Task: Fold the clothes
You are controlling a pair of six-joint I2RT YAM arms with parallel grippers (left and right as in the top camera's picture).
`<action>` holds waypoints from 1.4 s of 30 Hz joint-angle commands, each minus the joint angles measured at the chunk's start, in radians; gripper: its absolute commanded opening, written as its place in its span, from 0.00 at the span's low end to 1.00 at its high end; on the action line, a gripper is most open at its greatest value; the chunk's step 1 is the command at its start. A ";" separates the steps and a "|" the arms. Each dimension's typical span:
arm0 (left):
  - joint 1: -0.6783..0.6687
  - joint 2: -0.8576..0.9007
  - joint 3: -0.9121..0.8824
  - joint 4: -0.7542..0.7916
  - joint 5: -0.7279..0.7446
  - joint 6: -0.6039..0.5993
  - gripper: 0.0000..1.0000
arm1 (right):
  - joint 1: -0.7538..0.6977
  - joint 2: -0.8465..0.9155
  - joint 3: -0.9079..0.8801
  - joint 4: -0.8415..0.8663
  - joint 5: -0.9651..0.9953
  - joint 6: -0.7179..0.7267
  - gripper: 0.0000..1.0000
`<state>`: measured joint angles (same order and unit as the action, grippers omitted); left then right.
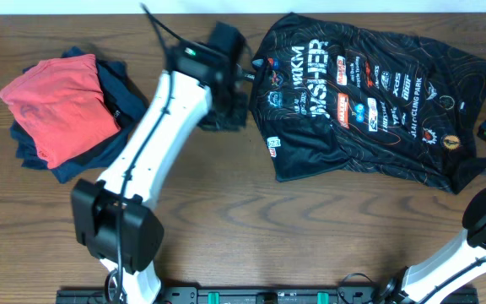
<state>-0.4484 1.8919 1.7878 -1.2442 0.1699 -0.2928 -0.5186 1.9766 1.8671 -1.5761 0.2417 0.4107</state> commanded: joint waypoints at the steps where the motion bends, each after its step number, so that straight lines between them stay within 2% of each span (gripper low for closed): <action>1: -0.032 0.004 -0.109 0.059 0.020 -0.109 0.42 | 0.009 -0.007 -0.004 0.004 0.001 -0.008 0.01; 6: -0.090 0.004 -0.303 0.282 0.184 -0.130 0.61 | 0.009 -0.007 -0.004 0.010 0.001 -0.008 0.01; 12: -0.152 0.004 -0.447 0.494 0.186 -0.187 0.71 | 0.009 -0.007 -0.004 0.010 0.001 -0.008 0.01; 19: -0.213 0.031 -0.526 0.685 0.185 -0.286 0.71 | 0.009 -0.007 -0.004 0.006 0.001 -0.008 0.01; 25: -0.220 0.113 -0.526 0.750 0.187 -0.358 0.71 | 0.008 -0.007 -0.004 0.010 0.001 -0.008 0.01; 29: -0.223 0.167 -0.526 0.798 0.243 -0.380 0.71 | 0.008 -0.007 -0.004 0.010 0.001 -0.008 0.01; 31: -0.225 0.182 -0.526 0.826 0.287 -0.380 0.66 | 0.008 -0.007 -0.004 0.010 0.001 -0.008 0.01; 32: -0.225 0.187 -0.526 0.838 0.300 -0.379 0.58 | 0.008 -0.007 -0.004 0.010 0.001 -0.008 0.01; 36: -0.226 0.185 -0.525 0.865 0.329 -0.378 0.08 | 0.008 -0.007 -0.004 0.010 0.001 -0.008 0.01; 42: -0.181 0.137 -0.525 0.810 0.312 -0.246 0.06 | 0.008 -0.007 -0.004 0.010 0.001 -0.008 0.01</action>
<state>-0.6632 2.0514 1.2793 -0.4007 0.4946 -0.6224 -0.5186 1.9766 1.8648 -1.5681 0.2382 0.4095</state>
